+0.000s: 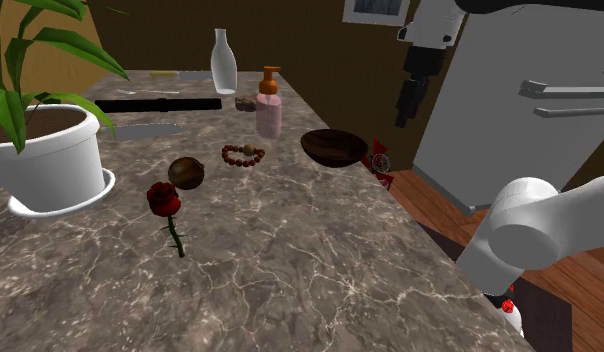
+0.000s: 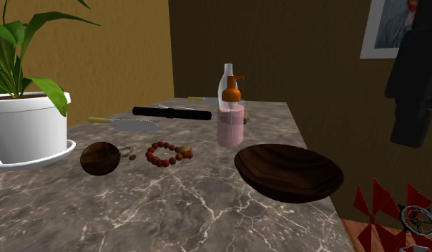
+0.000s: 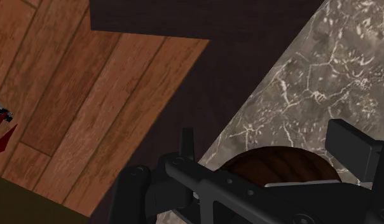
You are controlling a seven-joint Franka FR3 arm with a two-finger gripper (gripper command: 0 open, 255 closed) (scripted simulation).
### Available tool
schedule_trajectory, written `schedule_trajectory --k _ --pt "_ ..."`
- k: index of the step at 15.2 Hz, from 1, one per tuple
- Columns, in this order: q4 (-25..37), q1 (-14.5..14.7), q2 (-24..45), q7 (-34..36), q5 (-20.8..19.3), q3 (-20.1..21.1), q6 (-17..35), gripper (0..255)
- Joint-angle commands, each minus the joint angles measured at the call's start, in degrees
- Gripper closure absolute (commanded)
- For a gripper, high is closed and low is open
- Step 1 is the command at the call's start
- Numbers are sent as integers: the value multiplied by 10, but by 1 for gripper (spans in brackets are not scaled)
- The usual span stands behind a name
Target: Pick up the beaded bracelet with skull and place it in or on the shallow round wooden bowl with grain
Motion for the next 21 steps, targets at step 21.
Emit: schedule_trajectory --k 21 --pt "278 55 409 105 24 117 111 0"
